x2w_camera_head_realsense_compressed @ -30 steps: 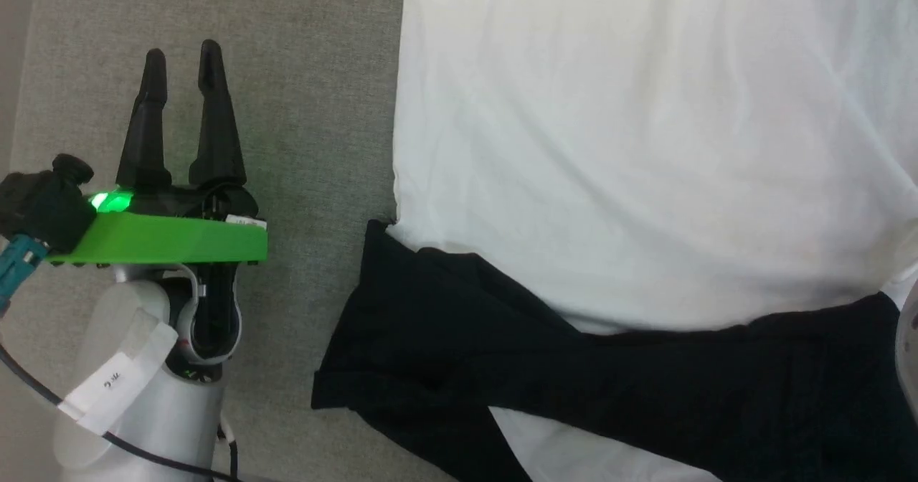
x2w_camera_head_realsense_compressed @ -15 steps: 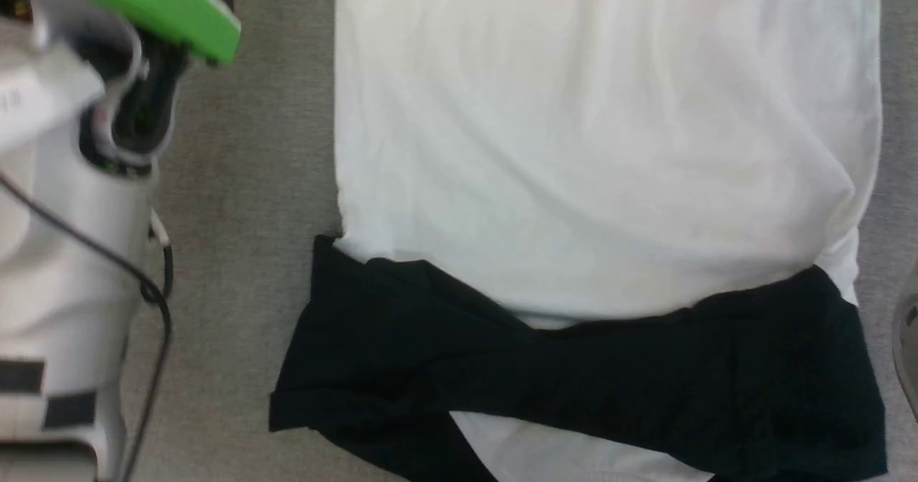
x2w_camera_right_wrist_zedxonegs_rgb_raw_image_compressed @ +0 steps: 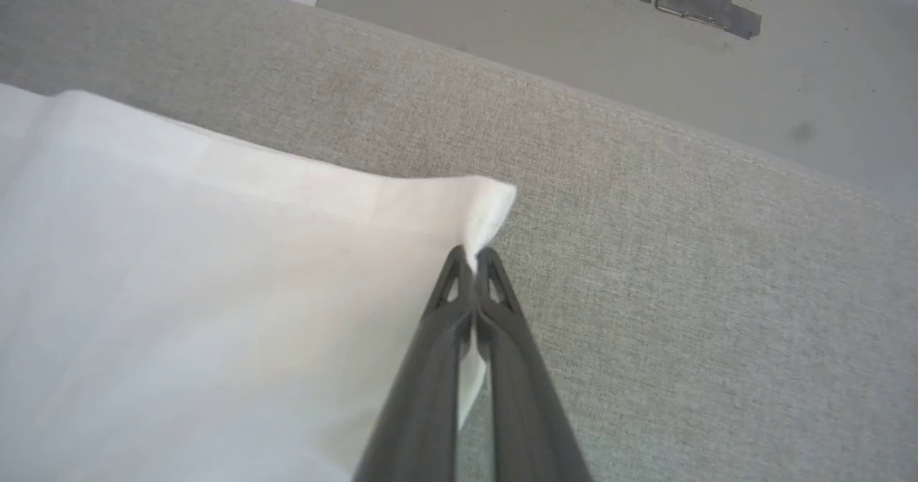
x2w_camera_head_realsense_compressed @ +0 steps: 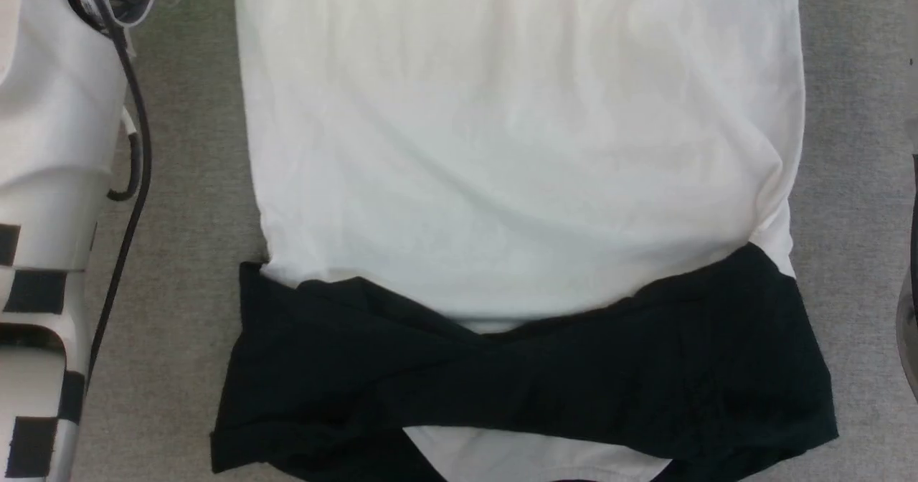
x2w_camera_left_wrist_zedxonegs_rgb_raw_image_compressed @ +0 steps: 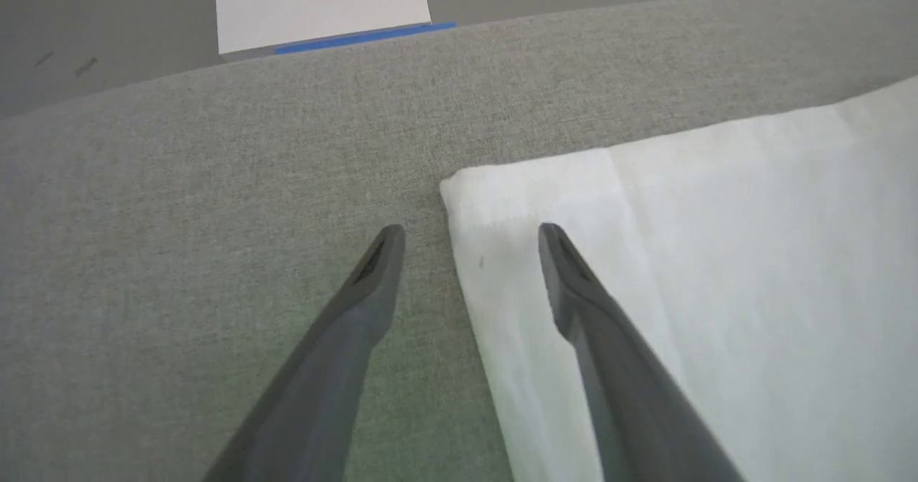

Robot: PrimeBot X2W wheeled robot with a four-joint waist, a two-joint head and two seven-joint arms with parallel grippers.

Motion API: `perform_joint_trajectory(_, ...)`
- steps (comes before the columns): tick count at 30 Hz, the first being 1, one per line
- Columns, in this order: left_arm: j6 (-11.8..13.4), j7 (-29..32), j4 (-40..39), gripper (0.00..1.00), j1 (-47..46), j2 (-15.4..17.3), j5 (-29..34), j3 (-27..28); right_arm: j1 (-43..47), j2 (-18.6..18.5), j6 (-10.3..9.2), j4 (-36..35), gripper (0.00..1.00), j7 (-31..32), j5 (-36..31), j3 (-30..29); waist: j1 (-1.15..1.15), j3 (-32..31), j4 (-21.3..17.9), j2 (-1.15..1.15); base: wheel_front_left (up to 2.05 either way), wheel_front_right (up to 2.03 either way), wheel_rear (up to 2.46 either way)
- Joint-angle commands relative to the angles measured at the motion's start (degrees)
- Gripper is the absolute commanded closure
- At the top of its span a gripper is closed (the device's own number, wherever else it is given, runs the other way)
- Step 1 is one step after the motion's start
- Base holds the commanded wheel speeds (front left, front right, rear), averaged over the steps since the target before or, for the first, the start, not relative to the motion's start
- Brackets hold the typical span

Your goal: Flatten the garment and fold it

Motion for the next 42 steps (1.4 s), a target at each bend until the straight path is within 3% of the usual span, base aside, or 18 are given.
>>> perform_joint_trajectory(1,0.7,1.6,1.0,0.00,-1.1,0.4,1.2,-0.7,0.1,-0.5,-0.09,-0.3,1.00,-0.2,0.7,0.5,0.00,0.7,-1.0,0.00,0.00,0.00,0.00)
perform_joint_trajectory(8,2.5,8.9,3.7,0.00,-0.6,0.5,-0.5,-1.1,0.5,-1.0,-0.09,-0.8,1.00,-0.5,2.6,1.9,0.00,2.0,-2.0,0.00,0.00,0.00,0.00)
perform_joint_trajectory(9,2.4,9.6,3.7,0.33,-0.4,0.4,-1.0,-1.1,0.6,-1.0,-0.09,-0.8,1.00,-0.5,2.8,2.1,0.00,2.1,-2.1,0.00,0.00,0.00,0.00)
perform_joint_trajectory(10,2.2,9.2,3.3,0.75,-0.3,0.4,-1.5,-0.7,0.6,-1.1,-0.09,-1.0,1.00,-0.5,3.0,2.2,0.00,2.3,-2.1,0.00,0.00,0.00,0.00)
perform_joint_trajectory(11,2.1,9.1,3.1,1.00,0.0,0.3,-1.8,-0.5,0.6,-1.3,-0.09,-1.1,1.00,-0.5,3.1,2.3,0.00,2.4,-2.2,0.00,0.00,0.00,0.00)
perform_joint_trajectory(17,4.8,2.6,1.6,1.00,-0.2,0.0,-3.9,4.0,0.0,-1.9,-0.09,-1.9,1.00,-1.9,4.4,2.4,0.00,3.0,-2.1,0.00,0.00,0.00,0.00)
perform_joint_trajectory(28,6.6,-12.9,0.3,1.00,-6.0,2.4,1.6,5.9,-4.2,-2.2,-0.09,-2.7,1.00,-10.5,1.8,-0.2,0.00,1.2,-1.5,0.00,0.00,0.00,0.00)
perform_joint_trajectory(33,4.9,-19.1,1.0,1.00,-7.3,2.2,2.6,5.7,-5.1,-1.5,-0.09,-1.9,1.00,-16.0,-0.6,-1.9,0.00,-0.8,-1.2,0.00,0.00,0.00,0.00)
perform_joint_trajectory(37,1.1,-23.0,2.2,1.00,-5.6,1.5,1.8,5.0,-4.1,-0.7,-0.09,-0.2,1.00,-19.4,-0.6,-2.3,0.00,-3.8,-0.9,0.00,0.00,0.00,0.00)
perform_joint_trajectory(42,-2.8,-27.9,1.9,1.00,0.2,0.9,-0.5,4.0,1.1,-2.1,-0.09,-0.7,1.00,-22.3,4.0,1.6,0.00,-9.3,0.0,0.00,0.00,0.00,0.00)
